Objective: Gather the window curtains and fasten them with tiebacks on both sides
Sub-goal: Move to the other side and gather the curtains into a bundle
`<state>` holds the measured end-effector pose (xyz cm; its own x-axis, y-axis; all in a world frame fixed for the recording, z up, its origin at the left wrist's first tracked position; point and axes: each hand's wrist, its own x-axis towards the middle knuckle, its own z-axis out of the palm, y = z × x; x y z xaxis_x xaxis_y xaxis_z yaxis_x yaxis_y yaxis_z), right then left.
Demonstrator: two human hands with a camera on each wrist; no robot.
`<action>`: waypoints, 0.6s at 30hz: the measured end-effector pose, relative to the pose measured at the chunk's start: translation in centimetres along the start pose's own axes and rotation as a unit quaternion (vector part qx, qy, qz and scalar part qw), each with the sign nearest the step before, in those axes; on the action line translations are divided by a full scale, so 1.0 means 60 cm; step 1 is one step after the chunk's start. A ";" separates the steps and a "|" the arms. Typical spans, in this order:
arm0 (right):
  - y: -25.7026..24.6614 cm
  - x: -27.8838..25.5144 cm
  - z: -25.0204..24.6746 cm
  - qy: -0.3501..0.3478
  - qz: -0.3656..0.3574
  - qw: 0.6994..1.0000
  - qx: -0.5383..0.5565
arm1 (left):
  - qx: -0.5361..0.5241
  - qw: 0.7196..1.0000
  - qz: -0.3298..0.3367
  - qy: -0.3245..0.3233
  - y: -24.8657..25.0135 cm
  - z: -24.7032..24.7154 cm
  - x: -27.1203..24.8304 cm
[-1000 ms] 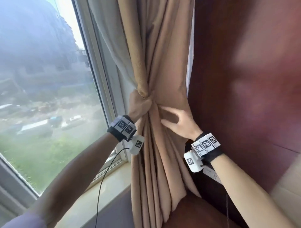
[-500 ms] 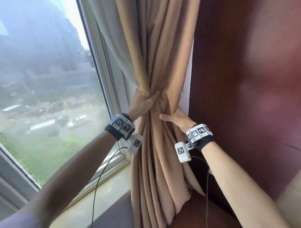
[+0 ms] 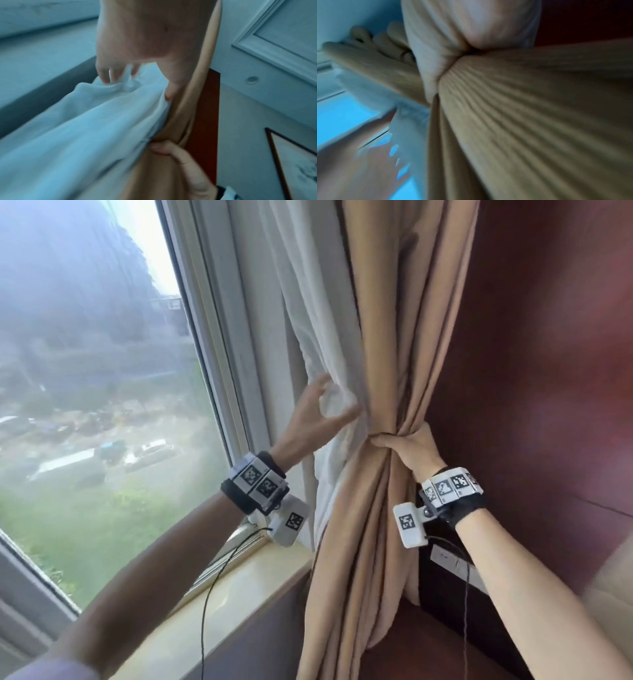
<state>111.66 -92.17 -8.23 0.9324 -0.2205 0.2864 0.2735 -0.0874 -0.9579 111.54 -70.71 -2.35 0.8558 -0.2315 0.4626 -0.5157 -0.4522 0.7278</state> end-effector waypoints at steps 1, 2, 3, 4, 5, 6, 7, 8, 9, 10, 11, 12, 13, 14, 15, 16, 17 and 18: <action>0.003 0.002 -0.022 -0.008 0.013 1.000 0.002 | 0.005 0.998 -0.006 0.068 -0.024 0.005 -0.003; 0.004 0.001 -0.044 -0.023 0.022 0.999 0.008 | 0.014 0.995 -0.016 0.102 -0.042 0.012 -0.004; 0.002 -0.002 -0.063 -0.042 0.026 0.999 0.010 | 0.006 0.994 -0.029 0.105 -0.062 0.022 0.004; 0.000 -0.006 -0.082 -0.062 0.029 0.998 0.012 | -0.035 0.994 -0.056 0.087 -0.068 0.030 0.011; -0.003 -0.010 -0.099 -0.077 0.035 0.996 0.016 | -0.092 0.991 -0.079 0.059 -0.076 0.040 0.023; -0.006 -0.015 -0.114 -0.096 0.048 0.994 0.023 | -0.137 0.985 -0.103 0.022 -0.072 0.050 0.030; -0.010 -0.021 -0.126 -0.110 0.055 0.992 0.028 | -0.166 0.980 -0.113 -0.013 -0.068 0.060 0.040; -0.012 -0.026 -0.134 -0.124 0.063 0.990 0.033 | -0.172 0.976 -0.125 -0.041 -0.060 0.068 0.046; -0.014 -0.032 -0.139 -0.131 0.072 0.988 0.030 | -0.169 0.975 -0.129 -0.070 -0.052 0.076 0.053; -0.015 -0.036 -0.143 -0.137 0.074 0.987 0.033 | -0.152 0.974 -0.137 -0.101 -0.026 0.080 0.046; -0.018 -0.040 -0.144 -0.138 0.074 0.987 0.030 | -0.144 0.972 -0.136 -0.128 -0.003 0.085 0.038; -0.021 -0.043 -0.144 -0.140 0.069 0.987 0.027 | -0.136 0.971 -0.125 -0.154 0.020 0.081 0.023; -0.025 -0.048 -0.142 -0.141 0.062 0.988 0.027 | -0.135 0.968 -0.107 -0.181 0.031 0.082 0.016; -0.026 -0.052 -0.138 -0.139 0.053 0.989 0.025 | -0.154 0.964 -0.093 -0.195 0.047 0.077 0.002; -0.025 -0.055 -0.134 -0.135 0.038 0.990 0.028 | -0.165 0.960 -0.083 -0.212 0.049 0.076 -0.008; -0.024 -0.056 -0.126 -0.127 0.021 0.991 0.028 | -0.161 0.958 -0.080 -0.225 0.057 0.070 -0.022; -0.024 -0.057 -0.112 -0.126 0.007 0.992 0.025 | -0.167 0.958 -0.073 -0.223 0.066 0.067 -0.037; -0.022 -0.056 -0.095 -0.118 0.002 0.993 0.011 | -0.178 0.956 -0.070 -0.223 0.077 0.059 -0.057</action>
<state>106.81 -96.84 -7.80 0.9619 0.0125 0.2730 0.2732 -0.0659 -0.9597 106.36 -75.03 -2.36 0.8084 -0.5708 0.1440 -0.3087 -0.2026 0.9293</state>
